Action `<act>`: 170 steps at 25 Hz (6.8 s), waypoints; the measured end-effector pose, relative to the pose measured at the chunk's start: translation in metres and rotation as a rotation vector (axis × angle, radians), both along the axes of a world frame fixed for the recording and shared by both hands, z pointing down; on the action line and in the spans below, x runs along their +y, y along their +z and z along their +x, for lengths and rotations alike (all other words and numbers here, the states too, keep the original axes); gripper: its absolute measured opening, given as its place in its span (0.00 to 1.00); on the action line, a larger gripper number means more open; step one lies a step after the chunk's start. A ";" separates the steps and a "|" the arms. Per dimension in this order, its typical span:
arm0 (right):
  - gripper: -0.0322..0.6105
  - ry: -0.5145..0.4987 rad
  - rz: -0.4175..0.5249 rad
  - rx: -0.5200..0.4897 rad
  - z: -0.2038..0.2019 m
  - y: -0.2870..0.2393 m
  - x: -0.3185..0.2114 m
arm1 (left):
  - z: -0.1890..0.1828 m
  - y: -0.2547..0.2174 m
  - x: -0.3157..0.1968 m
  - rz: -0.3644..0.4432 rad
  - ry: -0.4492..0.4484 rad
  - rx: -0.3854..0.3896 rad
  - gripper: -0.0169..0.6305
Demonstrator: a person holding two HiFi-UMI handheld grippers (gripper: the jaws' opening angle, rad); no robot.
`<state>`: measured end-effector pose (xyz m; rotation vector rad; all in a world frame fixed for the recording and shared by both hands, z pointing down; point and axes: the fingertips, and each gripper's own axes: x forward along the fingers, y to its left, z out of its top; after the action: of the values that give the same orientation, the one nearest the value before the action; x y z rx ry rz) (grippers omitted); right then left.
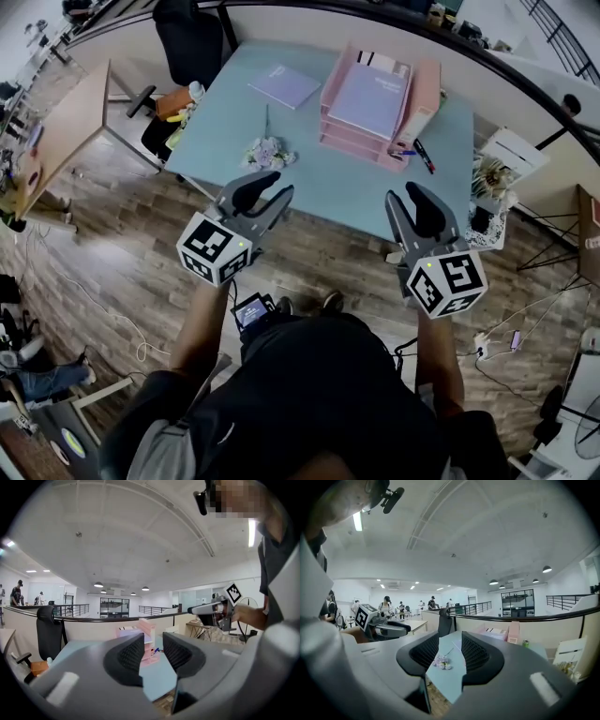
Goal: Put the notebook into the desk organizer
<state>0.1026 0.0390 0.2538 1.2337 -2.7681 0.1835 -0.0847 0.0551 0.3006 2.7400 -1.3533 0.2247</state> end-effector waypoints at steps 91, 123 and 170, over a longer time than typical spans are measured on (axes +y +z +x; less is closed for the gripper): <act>0.27 0.263 -0.231 -0.033 0.027 0.099 -0.194 | 0.025 0.101 -0.243 -0.266 0.202 0.026 0.30; 0.32 0.229 -0.580 -0.296 0.028 0.208 -0.253 | 0.036 0.177 -0.296 -0.520 0.111 0.226 0.31; 0.14 0.276 -0.386 0.023 0.001 0.181 -0.217 | 0.041 0.143 -0.252 -0.341 0.191 0.064 0.27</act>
<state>0.1033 -0.1781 0.4351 1.4792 -2.3735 0.6835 -0.0432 -0.1968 0.4431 2.5588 -0.9362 0.3418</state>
